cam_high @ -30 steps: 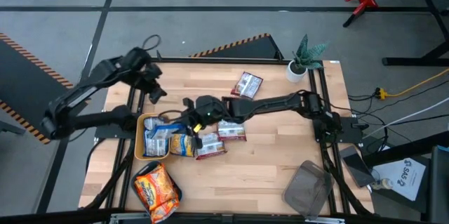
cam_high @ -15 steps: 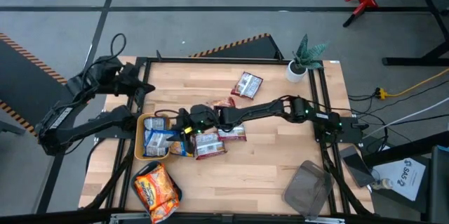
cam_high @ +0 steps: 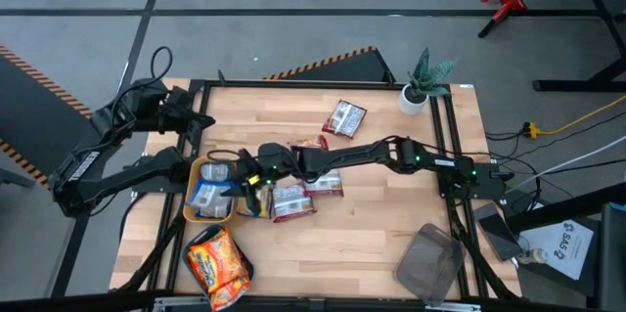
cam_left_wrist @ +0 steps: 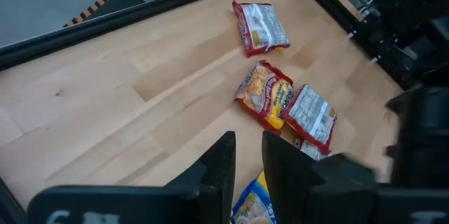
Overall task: Sort Maruchan noodles
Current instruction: Put the blue noodle pack into the yellow bin
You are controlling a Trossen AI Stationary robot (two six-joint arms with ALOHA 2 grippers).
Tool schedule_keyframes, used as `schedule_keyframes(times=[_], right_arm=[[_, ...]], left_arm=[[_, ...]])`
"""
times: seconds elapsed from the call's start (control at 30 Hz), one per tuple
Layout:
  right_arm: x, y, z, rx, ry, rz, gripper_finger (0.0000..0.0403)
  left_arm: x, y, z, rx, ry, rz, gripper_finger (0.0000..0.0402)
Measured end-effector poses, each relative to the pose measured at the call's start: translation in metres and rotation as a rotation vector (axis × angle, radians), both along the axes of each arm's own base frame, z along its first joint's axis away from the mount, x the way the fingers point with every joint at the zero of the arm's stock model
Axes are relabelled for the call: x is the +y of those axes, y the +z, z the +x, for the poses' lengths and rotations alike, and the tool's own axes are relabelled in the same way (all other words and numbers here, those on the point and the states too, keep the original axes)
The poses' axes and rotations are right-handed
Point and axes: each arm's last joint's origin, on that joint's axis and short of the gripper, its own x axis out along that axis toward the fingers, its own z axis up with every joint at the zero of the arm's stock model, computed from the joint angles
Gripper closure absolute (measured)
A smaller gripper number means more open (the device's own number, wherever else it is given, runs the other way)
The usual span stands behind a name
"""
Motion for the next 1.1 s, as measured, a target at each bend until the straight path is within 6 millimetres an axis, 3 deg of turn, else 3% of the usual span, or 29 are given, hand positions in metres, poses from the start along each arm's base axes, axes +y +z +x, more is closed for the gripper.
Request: schedule_keyframes(times=[0.1, 0.17, 0.4, 0.57, 0.9, 1.1], right_arm=[[-0.003, 0.019, 0.001, -0.021, -0.029, -0.03, 0.0322], [-0.005, 0.017, 0.003, -0.018, -0.041, -0.033, 0.0322], [-0.002, -0.034, 0.013, 0.094, -0.021, 0.055, 0.0322], [-0.002, -0.057, 0.016, 0.158, -0.022, 0.132, 0.0321], [-0.019, -0.047, 0.017, 0.181, -0.048, 0.162, 0.0189], [-0.016, -0.049, 0.017, 0.188, -0.005, 0.147, 0.0162]], left_arm=[[0.0, 0.001, 0.0, -0.006, 0.001, 0.004, 0.0335], [0.001, 0.001, 0.001, -0.013, 0.001, 0.01, 0.0335], [0.001, 0.002, 0.001, -0.017, 0.0, 0.014, 0.0335], [0.001, 0.002, 0.001, -0.019, 0.004, 0.02, 0.0335], [0.002, 0.004, 0.002, -0.039, 0.004, 0.043, 0.0335], [0.003, 0.005, 0.003, -0.046, 0.004, 0.049, 0.0335]])
